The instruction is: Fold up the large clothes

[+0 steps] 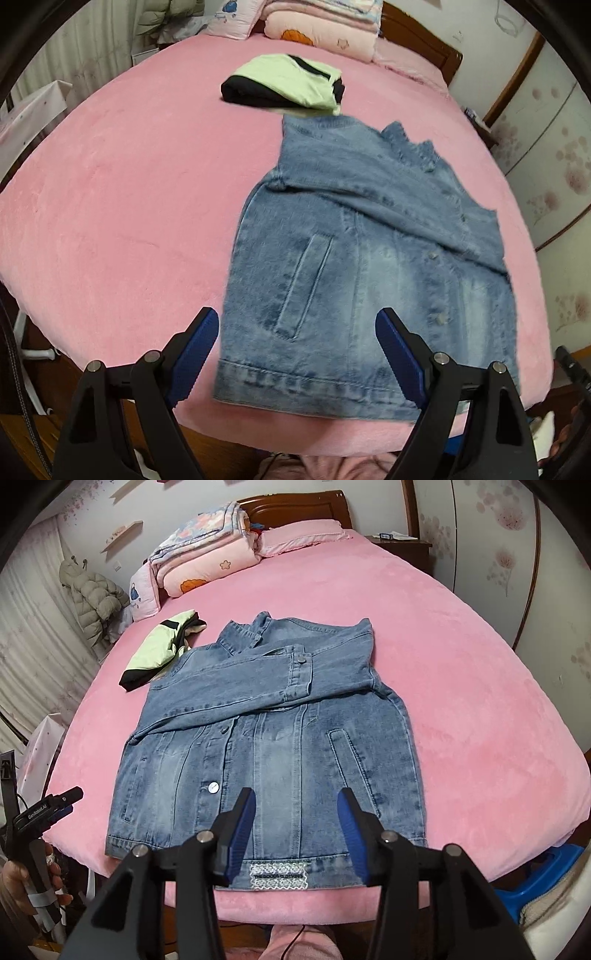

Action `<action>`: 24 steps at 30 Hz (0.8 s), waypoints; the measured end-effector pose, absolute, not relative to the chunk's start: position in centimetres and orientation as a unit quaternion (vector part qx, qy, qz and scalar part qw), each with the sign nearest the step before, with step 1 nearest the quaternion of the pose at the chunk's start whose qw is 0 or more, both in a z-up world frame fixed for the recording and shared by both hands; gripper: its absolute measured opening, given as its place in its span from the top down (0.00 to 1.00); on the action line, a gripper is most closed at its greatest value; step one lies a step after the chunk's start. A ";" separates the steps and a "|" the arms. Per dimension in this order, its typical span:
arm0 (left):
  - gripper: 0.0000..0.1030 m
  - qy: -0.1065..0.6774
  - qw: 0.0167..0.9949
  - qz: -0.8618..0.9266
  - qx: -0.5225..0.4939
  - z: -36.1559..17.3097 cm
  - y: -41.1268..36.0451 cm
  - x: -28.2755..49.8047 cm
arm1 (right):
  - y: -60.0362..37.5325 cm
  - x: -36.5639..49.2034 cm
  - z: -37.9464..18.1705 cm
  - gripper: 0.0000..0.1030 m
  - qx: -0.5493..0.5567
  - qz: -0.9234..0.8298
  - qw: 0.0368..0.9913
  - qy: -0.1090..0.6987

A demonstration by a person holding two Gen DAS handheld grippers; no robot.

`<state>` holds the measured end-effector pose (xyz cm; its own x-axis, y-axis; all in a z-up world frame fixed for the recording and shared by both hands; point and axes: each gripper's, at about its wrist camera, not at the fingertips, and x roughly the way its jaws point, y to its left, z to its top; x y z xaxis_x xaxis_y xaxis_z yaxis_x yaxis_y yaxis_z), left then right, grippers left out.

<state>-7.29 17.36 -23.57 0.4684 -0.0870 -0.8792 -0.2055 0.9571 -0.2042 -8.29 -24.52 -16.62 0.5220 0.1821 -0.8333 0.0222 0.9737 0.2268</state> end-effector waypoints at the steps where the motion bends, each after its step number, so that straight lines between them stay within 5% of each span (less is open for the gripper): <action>1: 0.17 0.520 0.842 0.034 -0.139 -24.0 17.3 -7.3 | -24.6 -8.4 -16.9 0.55 0.103 0.044 0.867 0.486; 24: 0.17 0.604 0.784 0.019 -0.146 -34.5 20.9 -7.3 | -31.8 -9.3 -27.0 0.55 0.111 0.003 0.803 0.586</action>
